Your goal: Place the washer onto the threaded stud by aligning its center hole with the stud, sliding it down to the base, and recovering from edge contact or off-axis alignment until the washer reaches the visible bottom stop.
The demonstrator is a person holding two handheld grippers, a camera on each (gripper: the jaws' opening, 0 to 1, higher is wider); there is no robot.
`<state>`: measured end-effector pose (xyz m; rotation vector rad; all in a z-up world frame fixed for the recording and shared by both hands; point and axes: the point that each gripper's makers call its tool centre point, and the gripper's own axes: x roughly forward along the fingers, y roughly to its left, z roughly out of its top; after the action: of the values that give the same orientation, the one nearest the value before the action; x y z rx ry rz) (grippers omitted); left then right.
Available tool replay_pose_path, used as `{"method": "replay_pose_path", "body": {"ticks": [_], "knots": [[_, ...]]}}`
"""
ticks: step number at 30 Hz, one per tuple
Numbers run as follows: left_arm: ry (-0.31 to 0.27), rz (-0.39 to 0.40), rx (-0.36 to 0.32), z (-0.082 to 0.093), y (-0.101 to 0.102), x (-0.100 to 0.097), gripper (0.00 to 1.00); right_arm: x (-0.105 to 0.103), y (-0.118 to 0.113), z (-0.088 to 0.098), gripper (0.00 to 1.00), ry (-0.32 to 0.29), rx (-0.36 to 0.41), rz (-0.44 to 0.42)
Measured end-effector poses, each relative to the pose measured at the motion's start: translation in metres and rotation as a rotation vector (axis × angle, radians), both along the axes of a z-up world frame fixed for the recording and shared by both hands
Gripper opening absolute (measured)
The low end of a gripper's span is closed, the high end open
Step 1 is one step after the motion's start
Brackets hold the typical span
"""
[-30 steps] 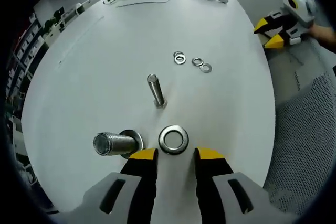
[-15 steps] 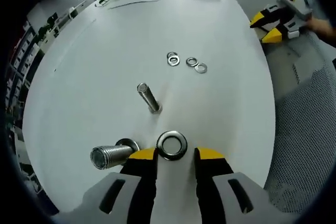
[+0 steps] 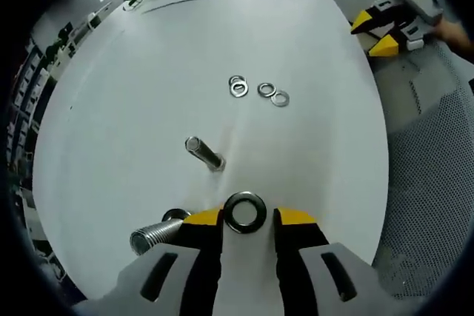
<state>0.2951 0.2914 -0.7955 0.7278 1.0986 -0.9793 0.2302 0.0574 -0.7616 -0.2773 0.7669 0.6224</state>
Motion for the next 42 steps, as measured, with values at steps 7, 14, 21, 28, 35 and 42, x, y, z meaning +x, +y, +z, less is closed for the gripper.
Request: {"method": "replay_pose_path", "body": {"ticks": [7, 14, 21, 28, 35, 42], "knots": [[0.002, -0.007, 0.012, 0.000, 0.000, -0.001, 0.24, -0.001, 0.000, -0.001, 0.28, 0.004, -0.004, 0.003], [0.000, -0.046, 0.041, 0.000, -0.002, -0.003, 0.21, -0.001, 0.000, -0.001, 0.28, 0.009, -0.008, 0.006], [-0.070, -0.108, 0.052, 0.002, -0.004, -0.004, 0.20, -0.002, 0.000, -0.002, 0.28, 0.012, -0.011, 0.013], [-0.116, -0.011, 0.006, 0.003, -0.001, -0.004, 0.19, -0.002, 0.000, -0.001, 0.28, 0.010, -0.008, 0.011], [-0.114, 0.017, -0.021, 0.008, 0.003, -0.004, 0.19, -0.002, 0.001, -0.001, 0.28, 0.009, -0.006, 0.011], [-0.119, 0.049, -0.034, 0.017, 0.008, -0.003, 0.19, -0.002, 0.001, -0.001, 0.28, 0.008, -0.006, 0.011]]}}
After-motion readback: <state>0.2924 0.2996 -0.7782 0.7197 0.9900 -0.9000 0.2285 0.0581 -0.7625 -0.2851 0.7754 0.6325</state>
